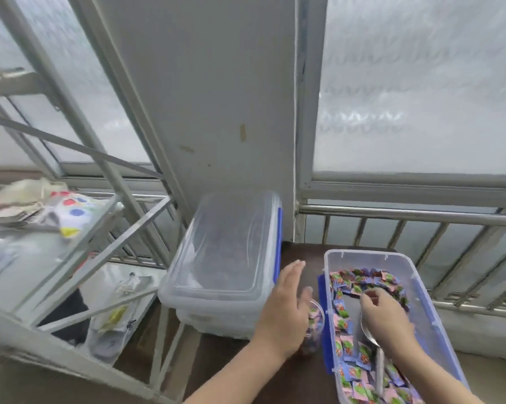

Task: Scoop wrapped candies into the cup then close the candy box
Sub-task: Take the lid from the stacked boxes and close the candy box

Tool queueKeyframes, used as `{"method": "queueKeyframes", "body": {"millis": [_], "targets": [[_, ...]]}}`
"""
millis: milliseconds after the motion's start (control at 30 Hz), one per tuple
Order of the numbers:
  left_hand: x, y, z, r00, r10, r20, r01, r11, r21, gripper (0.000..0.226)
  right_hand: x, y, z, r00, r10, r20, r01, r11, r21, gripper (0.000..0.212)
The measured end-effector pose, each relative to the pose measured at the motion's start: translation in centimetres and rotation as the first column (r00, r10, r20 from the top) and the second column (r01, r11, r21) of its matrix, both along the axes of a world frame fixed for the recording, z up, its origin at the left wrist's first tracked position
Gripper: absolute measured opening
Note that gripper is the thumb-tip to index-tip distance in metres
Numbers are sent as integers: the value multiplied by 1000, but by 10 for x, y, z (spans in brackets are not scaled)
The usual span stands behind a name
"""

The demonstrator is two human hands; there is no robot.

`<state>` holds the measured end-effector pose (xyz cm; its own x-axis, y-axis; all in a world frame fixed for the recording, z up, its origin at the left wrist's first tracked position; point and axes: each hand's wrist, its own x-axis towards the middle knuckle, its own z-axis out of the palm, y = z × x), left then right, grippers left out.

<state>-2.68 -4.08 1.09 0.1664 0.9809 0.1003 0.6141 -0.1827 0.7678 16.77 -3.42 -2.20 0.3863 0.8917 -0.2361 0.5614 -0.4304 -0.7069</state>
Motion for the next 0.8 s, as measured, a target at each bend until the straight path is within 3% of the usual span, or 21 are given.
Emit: {"method": "queueKeyframes", "body": {"millis": [100,200,500,600,700,800], "targets": [[-33,21,30,994,101,32,-104,987,123,47,-34,23,29,991,126,-40,-123,989,79,18],[-77,53,40,976,216,-14,-211,967,144,51,-70,46,47,969,242,-49,-234,964,127,27],[-189,115,27,830,514,-219,-541,836,-91,65,-162,102,57,914,406,0,-406,914,-10,84],[-203,121,20,819,497,-286,-557,808,-192,74,-175,109,50,925,378,49,-377,926,-25,86],[-207,122,10,852,479,-211,-523,801,-292,67,-180,107,47,923,369,106,-372,928,10,86],[-207,121,6,856,490,-166,-517,806,-288,58,-181,103,45,930,355,93,-361,931,55,86]]}}
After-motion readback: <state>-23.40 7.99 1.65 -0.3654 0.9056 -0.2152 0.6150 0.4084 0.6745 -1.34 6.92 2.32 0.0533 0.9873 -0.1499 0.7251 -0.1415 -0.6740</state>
